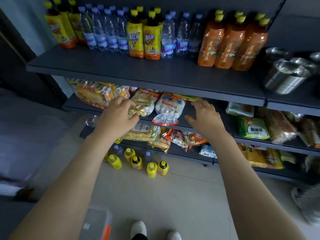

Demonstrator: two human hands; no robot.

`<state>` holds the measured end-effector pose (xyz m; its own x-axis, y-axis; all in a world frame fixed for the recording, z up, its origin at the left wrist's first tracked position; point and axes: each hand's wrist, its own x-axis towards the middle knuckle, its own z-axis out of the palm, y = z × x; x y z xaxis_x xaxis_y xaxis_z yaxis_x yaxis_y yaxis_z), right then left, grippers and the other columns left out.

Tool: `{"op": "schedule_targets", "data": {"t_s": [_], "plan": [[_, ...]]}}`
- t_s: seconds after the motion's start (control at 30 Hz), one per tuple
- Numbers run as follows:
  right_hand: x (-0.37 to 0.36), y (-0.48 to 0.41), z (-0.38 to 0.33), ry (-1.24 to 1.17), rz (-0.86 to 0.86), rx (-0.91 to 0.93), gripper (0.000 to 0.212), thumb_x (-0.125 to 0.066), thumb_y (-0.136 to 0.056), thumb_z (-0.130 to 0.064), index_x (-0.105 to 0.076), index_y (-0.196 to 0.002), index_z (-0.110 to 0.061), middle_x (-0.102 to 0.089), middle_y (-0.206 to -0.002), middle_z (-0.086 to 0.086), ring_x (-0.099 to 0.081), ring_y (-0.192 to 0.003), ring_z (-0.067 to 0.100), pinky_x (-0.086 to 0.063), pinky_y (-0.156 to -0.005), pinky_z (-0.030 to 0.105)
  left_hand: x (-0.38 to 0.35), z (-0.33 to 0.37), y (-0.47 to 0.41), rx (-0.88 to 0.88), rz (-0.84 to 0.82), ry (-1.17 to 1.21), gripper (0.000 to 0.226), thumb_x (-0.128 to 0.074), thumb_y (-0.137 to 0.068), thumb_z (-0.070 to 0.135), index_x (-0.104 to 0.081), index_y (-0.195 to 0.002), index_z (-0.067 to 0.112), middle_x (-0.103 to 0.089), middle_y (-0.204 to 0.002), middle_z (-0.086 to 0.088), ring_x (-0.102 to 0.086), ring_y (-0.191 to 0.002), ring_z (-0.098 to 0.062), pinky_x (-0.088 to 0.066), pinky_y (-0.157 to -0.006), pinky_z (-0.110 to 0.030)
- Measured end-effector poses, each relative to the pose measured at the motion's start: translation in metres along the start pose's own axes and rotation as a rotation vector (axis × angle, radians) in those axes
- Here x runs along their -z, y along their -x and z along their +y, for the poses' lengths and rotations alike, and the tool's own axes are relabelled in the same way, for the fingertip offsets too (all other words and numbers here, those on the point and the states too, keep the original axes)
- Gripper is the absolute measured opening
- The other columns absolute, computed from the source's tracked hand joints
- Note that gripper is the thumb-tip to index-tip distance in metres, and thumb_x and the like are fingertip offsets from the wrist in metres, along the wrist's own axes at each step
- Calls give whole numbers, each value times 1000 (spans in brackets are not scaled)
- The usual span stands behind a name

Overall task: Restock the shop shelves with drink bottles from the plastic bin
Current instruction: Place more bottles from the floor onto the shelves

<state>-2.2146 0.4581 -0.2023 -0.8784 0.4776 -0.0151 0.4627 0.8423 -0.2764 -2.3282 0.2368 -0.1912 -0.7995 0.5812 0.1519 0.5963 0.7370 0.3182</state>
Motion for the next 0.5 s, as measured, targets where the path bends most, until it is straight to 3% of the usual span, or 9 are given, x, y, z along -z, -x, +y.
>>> {"op": "schedule_targets", "data": {"t_s": [0.17, 0.33, 0.5], "plan": [[-34, 1, 35, -4, -74, 13, 57, -53, -92, -36, -35, -142, -14, -37, -143, 7, -36, -130, 29, -36, -101, 46, -42, 14, 11, 55, -24, -18, 36, -57, -88, 28, -55, -120, 9, -49, -125, -9, -43, -118, -26, -39, -86, -32], [-73, -2, 49, 19, -106, 17, 54, -51, -93, -33, -35, -140, -13, -36, -144, 8, -35, -130, 29, -35, -101, 45, -86, 8, 16, 54, -44, -20, 35, -61, -85, 24, -59, -115, 4, -53, -118, -15, -48, -112, -33, -40, -91, -39], [-131, -5, 52, 9, -122, 25, 55, -51, -93, -32, -33, -142, -14, -37, -143, 9, -36, -130, 29, -35, -102, 45, -138, -8, 21, 62, -76, 8, 37, -59, -87, 25, -57, -119, 7, -48, -124, -12, -42, -120, -30, -38, -94, -39]]}}
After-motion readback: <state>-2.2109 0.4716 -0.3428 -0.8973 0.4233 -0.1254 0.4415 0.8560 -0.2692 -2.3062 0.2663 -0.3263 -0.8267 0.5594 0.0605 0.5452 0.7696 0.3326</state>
